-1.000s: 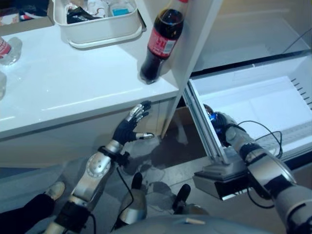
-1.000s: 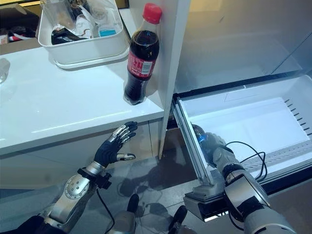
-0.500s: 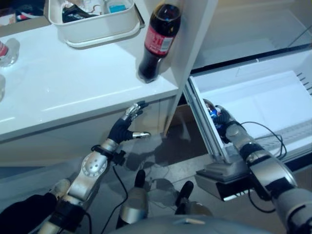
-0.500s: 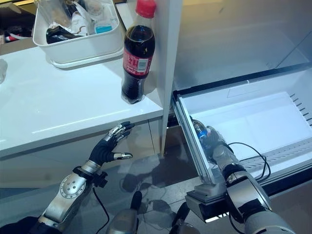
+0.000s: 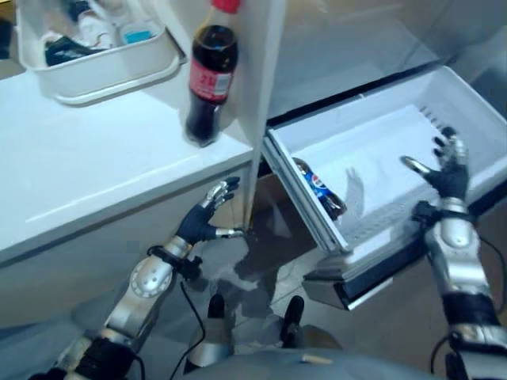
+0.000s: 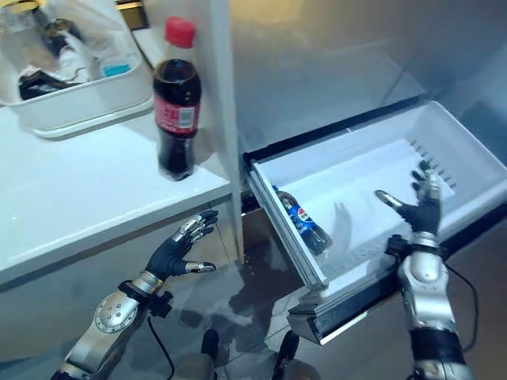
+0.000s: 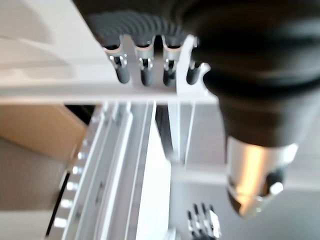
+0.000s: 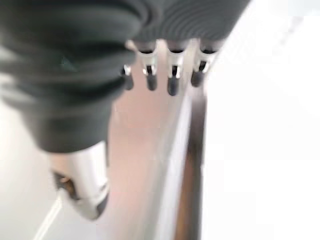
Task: Take the drinks into the refrigerator
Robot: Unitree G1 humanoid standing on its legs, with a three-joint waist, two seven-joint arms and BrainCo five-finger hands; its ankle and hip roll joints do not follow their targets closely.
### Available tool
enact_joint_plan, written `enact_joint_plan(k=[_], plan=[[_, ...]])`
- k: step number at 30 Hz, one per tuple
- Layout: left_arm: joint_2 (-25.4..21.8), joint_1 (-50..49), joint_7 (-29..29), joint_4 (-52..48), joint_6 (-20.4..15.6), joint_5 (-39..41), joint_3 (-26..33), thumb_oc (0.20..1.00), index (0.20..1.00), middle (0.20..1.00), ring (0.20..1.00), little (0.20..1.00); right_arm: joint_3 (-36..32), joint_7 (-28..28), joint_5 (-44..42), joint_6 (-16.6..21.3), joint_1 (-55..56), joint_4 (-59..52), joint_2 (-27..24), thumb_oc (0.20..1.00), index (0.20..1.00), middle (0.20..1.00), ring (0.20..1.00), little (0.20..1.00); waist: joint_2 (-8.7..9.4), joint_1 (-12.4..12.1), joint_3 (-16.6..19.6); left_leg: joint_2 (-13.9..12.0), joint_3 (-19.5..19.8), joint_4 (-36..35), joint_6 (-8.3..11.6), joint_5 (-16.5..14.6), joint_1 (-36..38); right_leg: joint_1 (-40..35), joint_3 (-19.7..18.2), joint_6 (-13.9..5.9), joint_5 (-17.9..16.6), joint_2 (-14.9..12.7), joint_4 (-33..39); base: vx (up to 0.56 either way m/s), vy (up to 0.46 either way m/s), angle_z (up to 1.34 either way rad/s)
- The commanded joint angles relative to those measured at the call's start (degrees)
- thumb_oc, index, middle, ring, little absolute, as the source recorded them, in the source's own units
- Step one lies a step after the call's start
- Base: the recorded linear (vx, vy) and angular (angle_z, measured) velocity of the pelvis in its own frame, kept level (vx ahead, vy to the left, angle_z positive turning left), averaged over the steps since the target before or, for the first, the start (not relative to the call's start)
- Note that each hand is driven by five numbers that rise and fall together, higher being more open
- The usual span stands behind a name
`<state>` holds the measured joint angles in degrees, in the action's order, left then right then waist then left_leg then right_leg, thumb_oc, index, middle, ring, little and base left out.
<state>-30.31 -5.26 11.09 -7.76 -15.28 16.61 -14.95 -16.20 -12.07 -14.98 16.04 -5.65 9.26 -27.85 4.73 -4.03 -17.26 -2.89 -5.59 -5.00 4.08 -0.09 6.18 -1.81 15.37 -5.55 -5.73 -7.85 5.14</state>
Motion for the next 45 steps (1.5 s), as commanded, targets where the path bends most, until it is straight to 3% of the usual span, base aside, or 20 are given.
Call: enact_joint_plan(k=[1,11,18,19,20,21,23,24,29,38,45], plan=[[1.44,0.95,0.98,-1.20,-2.26,0.22,1.63,1.000,1.000,1.000,1.000,1.000,-6.59,-2.36,-3.99,6.59,0.45,-5.63,-3.46,1.000,1.000,1.000,1.000,1.000,-0.49,1.11,4.39,3.94,0.36,0.00,-5.67,-3.91,-1.15,2.96,-1.58,-1.00,2.67,1.61,-7.09,0.03,-0.012,-0.26],[2.07,1.98,1.90,0.83,-1.86,-0.52,1.91,1.000,1.000,1.000,1.000,1.000,-17.56,-7.52,-10.77,10.08,3.16,3.63,-3.80,1.000,1.000,1.000,1.000,1.000,-0.19,3.27,6.08,3.47,-1.30,0.00,-5.41,-5.22,0.19,2.19,-3.64,-1.23,2.69,2.80,-6.32,0.04,-0.006,-0.15],[1.81,1.53,2.08,0.95,-2.20,-0.56,3.73,1.000,1.000,1.000,1.000,1.000,-16.77,-6.48,-10.80,6.11,8.31,19.70,-2.11,1.000,1.000,1.000,1.000,1.000,0.06,3.90,6.21,3.08,-2.18,0.00,-5.19,-5.54,0.57,2.19,-4.66,-1.34,2.56,3.37,-6.03,0.02,0.000,-0.08],[1.33,1.42,2.44,0.34,-2.43,-0.78,4.27,1.000,1.000,1.000,1.000,1.000,-15.28,-5.55,-8.75,4.41,9.14,22.96,-1.95,0.200,0.200,0.200,0.200,0.200,0.06,3.85,6.14,3.06,-2.22,0.00,-5.17,-5.54,0.55,2.17,-4.68,-1.33,2.58,3.40,-5.97,0.01,0.004,-0.07],[1.11,1.31,2.65,-0.33,-2.67,-0.76,4.36,1.000,1.000,1.000,1.000,1.000,-14.29,-5.32,-7.50,3.36,9.81,25.57,-1.42,0.200,0.200,0.200,0.200,0.200,-0.05,3.72,5.99,3.09,-2.23,0.00,-5.15,-5.49,0.51,2.13,-4.61,-1.31,2.55,3.40,-5.91,0.01,0.016,-0.13],[0.14,1.05,3.20,-1.74,-3.18,-0.70,4.93,1.000,1.000,1.000,1.000,1.000,-8.81,-4.39,-1.09,0.01,10.17,33.28,-1.07,0.200,0.200,0.200,0.200,0.200,-0.23,3.33,5.82,3.09,-2.19,0.00,-5.10,-5.55,0.73,1.85,-4.40,-1.35,2.55,3.41,-5.84,0.01,0.019,-0.15],[-0.16,1.00,3.32,-2.22,-3.38,-0.19,5.15,1.000,1.000,1.000,1.000,1.000,-5.68,-4.69,1.74,-1.24,8.88,35.04,-0.61,0.200,0.200,0.200,0.200,0.200,-0.31,3.02,5.88,3.17,-2.13,0.00,-5.06,-5.41,0.60,1.84,-4.28,-1.33,2.44,3.32,-5.75,0.01,0.010,-0.11],[-0.12,1.20,3.09,-2.98,-3.65,0.82,4.75,1.000,1.000,1.000,1.000,1.000,0.62,-3.72,5.60,-3.42,5.95,41.17,0.47,0.200,0.200,0.200,0.200,0.200,-0.52,2.02,5.86,3.27,-1.95,0.00,-5.02,-5.33,0.57,1.47,-3.92,-1.31,2.41,3.20,-5.54,0.02,0.003,-0.05],[1.16,1.30,1.78,-3.92,-3.70,2.26,4.39,1.000,1.000,1.000,1.000,1.000,10.27,-2.23,9.66,-3.99,-1.31,42.60,3.17,0.200,0.200,0.200,0.200,0.200,-0.79,0.29,5.57,3.28,-1.45,0.00,-4.84,-5.08,0.66,0.62,-2.99,-1.22,2.31,2.84,-4.98,0.01,0.000,0.00],[2.62,2.83,-1.46,-4.19,-3.61,2.93,1.29,1.000,1.000,1.000,1.000,1.000,29.01,-0.36,20.20,-5.79,-21.98,41.52,5.57,0.200,0.200,0.200,0.200,0.200,-0.64,-4.95,5.37,3.57,0.68,0.00,-4.63,-4.23,0.16,-0.70,-0.20,-0.98,2.24,1.79,-4.64,0.02,-0.009,0.16],[2.20,0.95,-1.66,-3.69,-3.03,3.20,-0.39,1.000,1.000,1.000,1.000,1.000,38.20,1.27,25.65,-6.63,-36.40,43.58,7.07,0.200,0.200,0.200,0.200,0.200,-0.42,-7.95,5.19,3.61,1.78,0.00,-4.45,-3.57,-0.13,-1.28,1.16,-0.75,2.08,1.56,-4.40,0.01,-0.005,0.11]])
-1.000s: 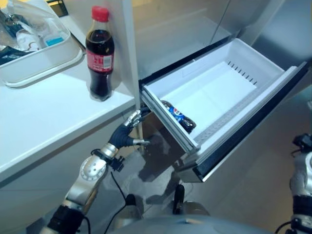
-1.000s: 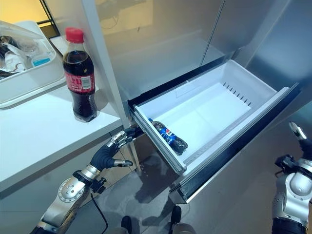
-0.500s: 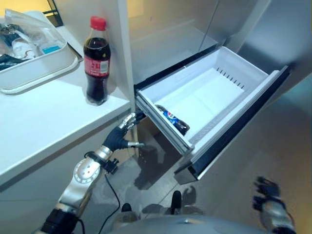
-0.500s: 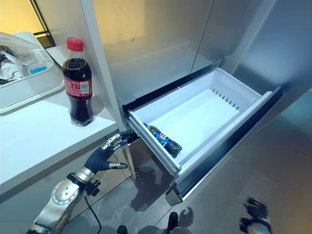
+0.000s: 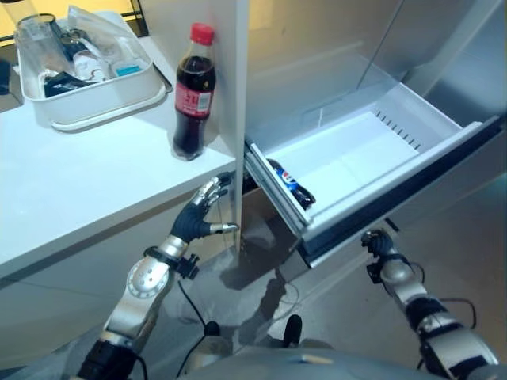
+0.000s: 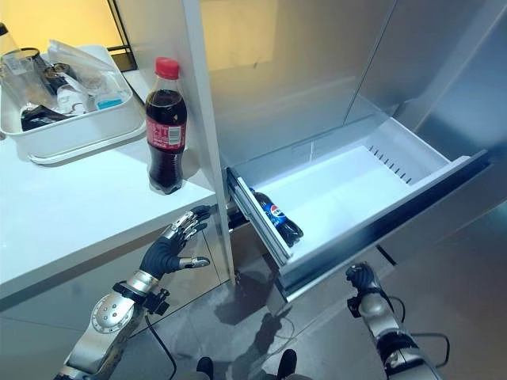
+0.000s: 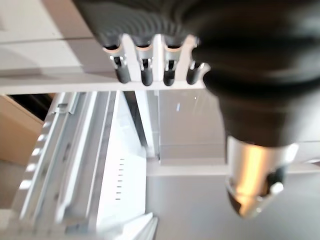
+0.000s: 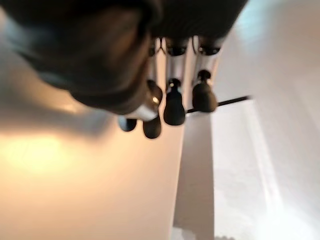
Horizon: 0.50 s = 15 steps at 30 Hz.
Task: Take the drinks into the refrigerator
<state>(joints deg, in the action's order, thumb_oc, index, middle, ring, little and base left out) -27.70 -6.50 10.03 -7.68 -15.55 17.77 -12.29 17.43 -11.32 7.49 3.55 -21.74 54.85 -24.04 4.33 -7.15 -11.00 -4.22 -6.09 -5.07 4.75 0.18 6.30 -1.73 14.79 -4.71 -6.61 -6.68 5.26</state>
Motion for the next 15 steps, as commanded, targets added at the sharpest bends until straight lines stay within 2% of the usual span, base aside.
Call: enact_joint_plan(k=[1,6,15], plan=[[-0.40,2.21,-0.61,-3.76,-2.77,2.04,-2.97,1.000,1.000,1.000,1.000,1.000,4.61,0.50,3.18,5.88,-20.47,-1.90,3.32,0.200,0.200,0.200,0.200,0.200,-0.01,-4.76,-1.13,4.94,2.29,0.07,-5.11,-3.83,-0.24,-1.37,1.75,-1.59,2.95,0.39,-4.50,-0.02,-0.016,0.05],[-0.14,1.29,-0.84,-3.25,-2.31,2.15,-3.43,1.000,1.000,1.000,1.000,1.000,8.87,1.60,7.06,5.27,-26.85,-0.68,5.54,0.200,0.200,0.200,0.200,0.200,0.45,-5.91,-1.33,4.81,2.89,0.07,-4.94,-3.36,-0.83,-1.29,2.31,-1.44,2.71,0.30,-4.36,-0.01,-0.011,0.12],[-0.01,1.29,-1.46,-2.25,-1.99,1.46,-3.71,1.000,1.000,1.000,1.000,1.000,10.35,1.54,9.35,4.83,-28.11,1.04,7.07,0.200,0.200,0.200,0.200,0.200,0.43,-5.96,-1.40,4.73,3.42,0.07,-4.69,-2.96,-1.36,-1.20,2.83,-1.32,2.49,0.22,-4.01,-0.01,-0.005,0.10]])
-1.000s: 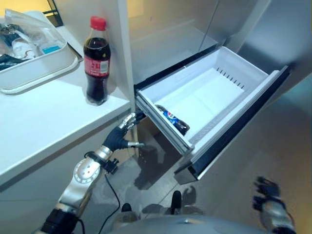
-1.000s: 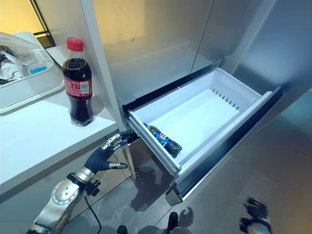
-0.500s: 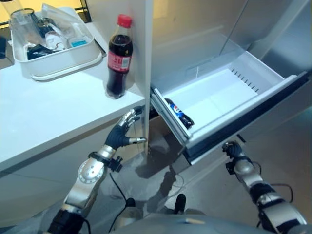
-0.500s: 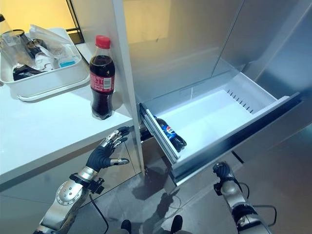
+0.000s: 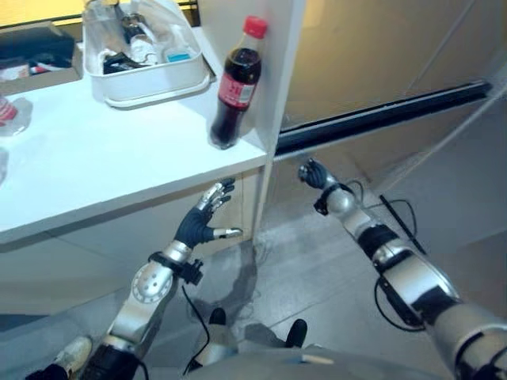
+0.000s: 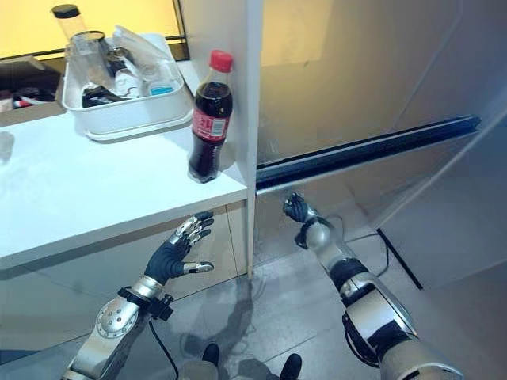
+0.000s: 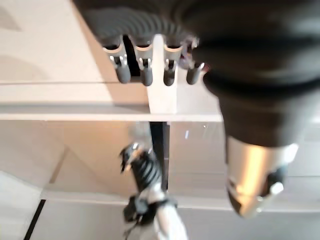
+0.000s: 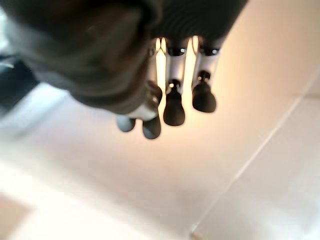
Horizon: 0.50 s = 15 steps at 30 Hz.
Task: Take the drinks into the refrigerator
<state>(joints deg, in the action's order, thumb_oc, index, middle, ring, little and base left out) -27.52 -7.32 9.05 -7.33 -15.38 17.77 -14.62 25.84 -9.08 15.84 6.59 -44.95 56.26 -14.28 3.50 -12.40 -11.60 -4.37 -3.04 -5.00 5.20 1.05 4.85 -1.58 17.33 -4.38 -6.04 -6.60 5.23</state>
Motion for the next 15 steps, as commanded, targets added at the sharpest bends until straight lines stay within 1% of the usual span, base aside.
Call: enact_joint_plan(k=[1,2,3,4,8,9,10,11,12,13,14,15], plan=[[-0.19,2.13,-0.48,-2.58,-2.17,1.45,-1.40,1.000,1.000,1.000,1.000,1.000,1.93,-0.71,1.01,1.80,-4.89,-0.35,-2.70,0.200,0.200,0.200,0.200,0.200,1.27,-0.72,-0.79,4.88,0.38,0.00,-5.14,-3.82,0.08,-1.36,0.30,-1.65,1.92,0.14,-3.98,-0.01,-0.008,0.08],[-0.08,2.22,-0.47,-1.71,-2.09,1.32,-1.54,1.000,1.000,1.000,1.000,1.000,1.32,-0.92,0.28,1.72,-3.73,0.65,-2.82,0.435,0.435,0.435,0.435,0.435,1.24,-0.59,-0.85,4.88,0.40,0.00,-5.10,-3.77,0.06,-1.34,0.34,-1.69,1.84,0.09,-4.01,0.00,0.000,0.00],[-0.07,2.24,-0.47,-1.67,-2.11,1.31,-1.59,1.000,1.000,1.000,1.000,1.000,1.31,-0.92,0.27,1.75,-3.70,0.66,-2.84,0.435,0.435,0.435,0.435,0.435,1.23,-0.61,-0.83,4.88,0.41,0.00,-5.10,-3.77,0.06,-1.34,0.35,-1.69,1.84,0.09,-4.01,0.00,0.000,0.00],[0.60,2.14,-0.58,0.17,-1.75,1.72,-1.73,1.000,1.000,1.000,1.000,1.000,-0.04,-1.27,-1.69,1.66,-1.89,1.09,-2.61,1.000,1.000,1.000,1.000,1.000,1.18,-0.36,-0.84,4.86,0.37,0.00,-5.06,-3.74,0.05,-1.34,0.41,-1.68,1.83,0.09,-4.01,0.00,0.000,0.00],[2.08,1.79,-1.50,4.57,-1.44,0.84,-1.61,1.000,1.000,1.000,1.000,1.000,-3.24,-1.67,-7.09,2.22,5.19,1.15,-1.31,1.000,1.000,1.000,1.000,1.000,1.06,0.22,-0.72,4.87,0.42,0.00,-5.07,-3.73,0.11,-1.48,0.49,-1.70,1.91,0.09,-3.99,0.00,0.000,0.00],[4.53,1.60,-2.23,11.13,-0.91,1.22,-1.94,1.000,1.000,1.000,1.000,1.000,-5.50,-1.96,-10.25,2.57,10.26,1.99,-0.14,1.000,1.000,1.000,1.000,1.000,1.07,0.80,-0.64,4.89,0.37,0.00,-5.05,-3.71,0.16,-1.53,0.59,-1.68,1.95,0.06,-3.98,0.00,0.000,0.00],[4.55,1.62,-2.24,11.18,-0.95,1.21,-1.97,1.000,1.000,1.000,1.000,1.000,-5.50,-1.96,-10.25,2.56,10.28,1.97,-0.16,1.000,1.000,1.000,1.000,1.000,1.06,0.79,-0.62,4.89,0.37,0.00,-5.05,-3.71,0.16,-1.53,0.60,-1.68,1.95,0.06,-3.98,0.00,0.000,0.00],[5.65,1.66,-2.63,14.37,-0.56,0.94,-2.02,1.000,1.000,1.000,1.000,1.000,-6.04,-1.51,-11.32,2.74,12.39,3.01,0.27,1.000,1.000,1.000,1.000,1.000,1.04,1.10,-0.65,4.86,0.37,0.00,-5.03,-3.63,0.14,-1.49,0.63,-1.68,1.98,0.05,-4.00,0.00,0.000,0.00],[6.77,2.33,-3.45,18.44,-0.50,-0.51,-2.07,1.000,1.000,1.000,1.000,1.000,-7.20,-1.60,-13.14,2.87,14.71,4.15,0.79,1.000,1.000,1.000,1.000,1.000,0.89,1.47,-0.52,4.85,0.43,0.00,-5.01,-3.58,0.11,-1.49,0.71,-1.65,2.04,0.02,-3.99,0.00,0.000,0.00],[9.08,3.56,-6.06,27.47,-0.16,-4.66,-1.54,1.000,1.000,1.000,1.000,1.000,-8.99,-1.10,-15.13,2.82,19.66,7.28,1.88,1.000,1.000,1.000,1.000,1.000,0.79,2.30,-0.45,4.81,0.41,0.00,-4.97,-3.46,0.07,-1.47,0.80,-1.60,2.17,-0.01,-4.10,0.00,0.000,0.00],[9.22,3.69,-6.16,27.75,-0.34,-4.77,-1.63,1.000,1.000,1.000,1.000,1.000,-9.00,-1.10,-15.14,2.87,19.68,7.32,1.83,1.000,1.000,1.000,1.000,1.000,0.75,2.31,-0.42,4.81,0.45,0.00,-4.96,-3.47,0.06,-1.47,0.84,-1.60,2.19,0.00,-4.11,0.01,-0.009,0.04],[11.79,5.39,-8.72,38.90,0.68,-9.65,-0.91,1.000,1.000,1.000,1.000,1.000,-10.94,-0.80,-16.93,2.41,23.35,12.56,3.37,1.000,1.000,1.000,1.000,1.000,0.49,2.85,-0.32,4.70,0.39,0.00,-4.85,-3.71,0.49,-1.93,0.85,-1.56,2.56,0.10,-4.16,0.00,0.000,0.00]])
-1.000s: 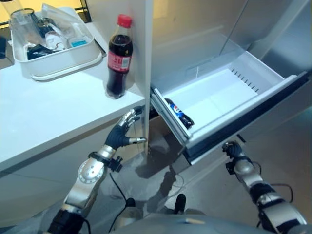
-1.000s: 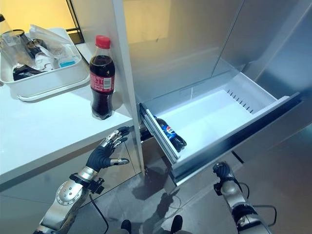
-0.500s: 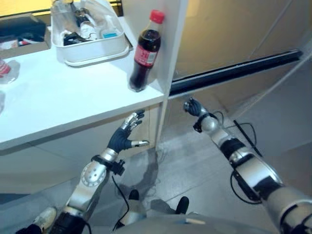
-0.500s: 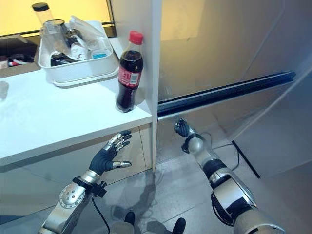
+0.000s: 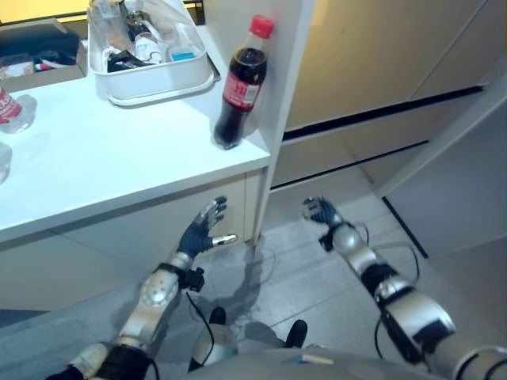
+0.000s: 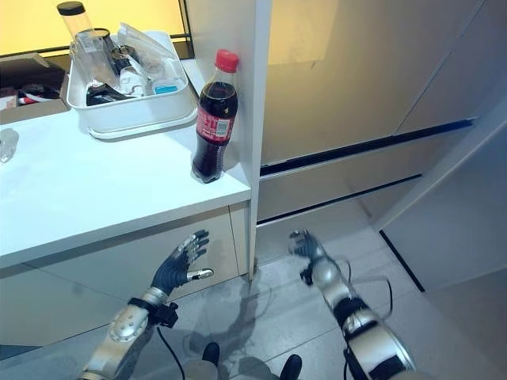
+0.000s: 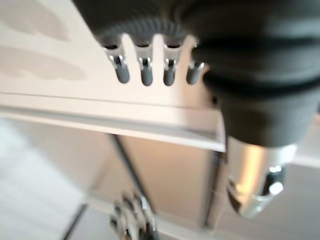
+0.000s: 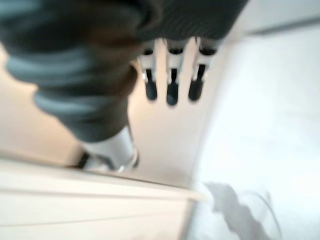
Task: Take the drinks into the refrigerator
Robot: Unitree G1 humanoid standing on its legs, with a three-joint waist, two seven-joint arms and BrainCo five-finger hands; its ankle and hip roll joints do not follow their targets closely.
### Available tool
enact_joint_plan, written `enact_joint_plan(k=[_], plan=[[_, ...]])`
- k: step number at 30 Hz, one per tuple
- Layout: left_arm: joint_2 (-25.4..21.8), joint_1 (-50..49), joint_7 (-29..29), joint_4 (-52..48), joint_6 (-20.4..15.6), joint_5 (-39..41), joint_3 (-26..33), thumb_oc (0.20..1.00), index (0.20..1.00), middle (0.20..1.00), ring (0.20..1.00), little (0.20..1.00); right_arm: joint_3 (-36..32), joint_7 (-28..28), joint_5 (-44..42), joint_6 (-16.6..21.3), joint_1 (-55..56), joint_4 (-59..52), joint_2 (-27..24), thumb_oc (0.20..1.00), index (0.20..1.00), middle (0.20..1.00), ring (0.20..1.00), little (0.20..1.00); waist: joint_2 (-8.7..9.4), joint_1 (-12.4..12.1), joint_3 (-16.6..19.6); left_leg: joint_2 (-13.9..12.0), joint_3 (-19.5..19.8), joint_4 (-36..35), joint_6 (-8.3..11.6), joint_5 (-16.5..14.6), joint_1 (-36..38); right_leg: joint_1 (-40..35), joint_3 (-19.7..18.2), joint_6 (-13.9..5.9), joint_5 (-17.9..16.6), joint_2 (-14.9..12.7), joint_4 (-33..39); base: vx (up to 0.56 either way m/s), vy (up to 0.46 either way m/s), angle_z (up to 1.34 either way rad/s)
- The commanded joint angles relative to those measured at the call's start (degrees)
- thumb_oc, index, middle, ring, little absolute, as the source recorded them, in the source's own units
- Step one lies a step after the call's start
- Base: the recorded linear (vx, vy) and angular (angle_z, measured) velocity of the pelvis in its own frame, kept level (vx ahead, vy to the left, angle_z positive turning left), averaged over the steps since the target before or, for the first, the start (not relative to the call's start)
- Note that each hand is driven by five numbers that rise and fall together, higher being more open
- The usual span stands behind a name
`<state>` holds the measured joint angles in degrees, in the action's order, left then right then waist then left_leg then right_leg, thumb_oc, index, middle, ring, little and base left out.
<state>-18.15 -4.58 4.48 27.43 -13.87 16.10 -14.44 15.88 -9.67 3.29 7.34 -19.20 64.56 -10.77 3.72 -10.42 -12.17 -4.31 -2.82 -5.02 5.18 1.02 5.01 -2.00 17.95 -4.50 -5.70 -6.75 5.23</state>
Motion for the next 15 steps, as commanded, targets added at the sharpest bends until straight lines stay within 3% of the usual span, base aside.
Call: enact_joint_plan(k=[1,4,6,7,11,15], plan=[[3.79,3.90,-5.37,10.16,-0.18,-9.30,-0.41,1.000,1.000,1.000,1.000,1.000,-1.48,0.08,-4.96,1.43,-1.13,5.53,0.58,1.000,1.000,1.000,1.000,1.000,0.24,1.36,0.57,4.74,0.13,0.02,-4.84,-3.43,0.17,-1.30,0.26,-1.42,2.10,0.18,-4.17,0.02,0.014,0.04],[6.57,6.74,-7.54,22.47,0.55,-12.34,1.39,1.000,1.000,1.000,1.000,1.000,-3.00,0.16,-5.84,0.89,1.91,8.82,1.61,1.000,1.000,1.000,1.000,1.000,-0.02,2.31,1.12,4.75,-0.13,0.02,-4.79,-3.61,0.42,-1.42,0.13,-1.32,2.32,0.27,-4.20,0.01,0.003,0.01],[9.29,9.07,-7.54,33.89,2.27,-6.72,6.66,1.000,1.000,1.000,1.000,1.000,-4.13,0.46,-6.37,0.19,4.62,11.68,2.49,1.000,1.000,1.000,1.000,1.000,-0.29,3.24,1.62,4.78,-0.64,0.02,-4.74,-3.89,0.98,-1.81,-0.10,-1.21,2.49,0.46,-4.06,0.06,0.018,-0.01],[9.80,10.74,-8.52,39.92,2.70,-9.38,7.66,1.000,1.000,1.000,1.000,1.000,-5.41,0.47,-7.25,-0.40,6.54,13.57,3.20,1.000,1.000,1.000,1.000,1.000,-0.29,4.14,2.29,4.74,-0.98,0.02,-4.62,-4.15,1.33,-2.09,-0.41,-1.06,2.74,0.69,-3.89,0.06,0.009,-0.01],[11.04,11.06,-9.20,47.36,4.45,-7.78,12.42,1.000,1.000,1.000,1.000,1.000,-8.64,-0.15,-10.66,-1.02,10.29,16.47,4.42,1.000,1.000,1.000,1.000,1.000,-0.56,5.50,3.52,4.65,-1.45,0.02,-4.49,-4.80,2.27,-3.02,-1.11,-0.87,3.14,1.12,-3.52,0.07,0.008,-0.03],[11.53,11.26,-9.71,50.35,5.47,-4.24,15.81,1.000,1.000,1.000,1.000,1.000,-7.00,-1.16,-10.19,-0.59,10.96,14.34,5.49,1.000,1.000,1.000,1.000,1.000,-0.62,5.93,4.14,4.59,-1.69,0.02,-4.34,-5.03,2.66,-3.53,-1.39,-0.72,3.47,1.34,-3.46,0.04,-0.010,-0.12]])
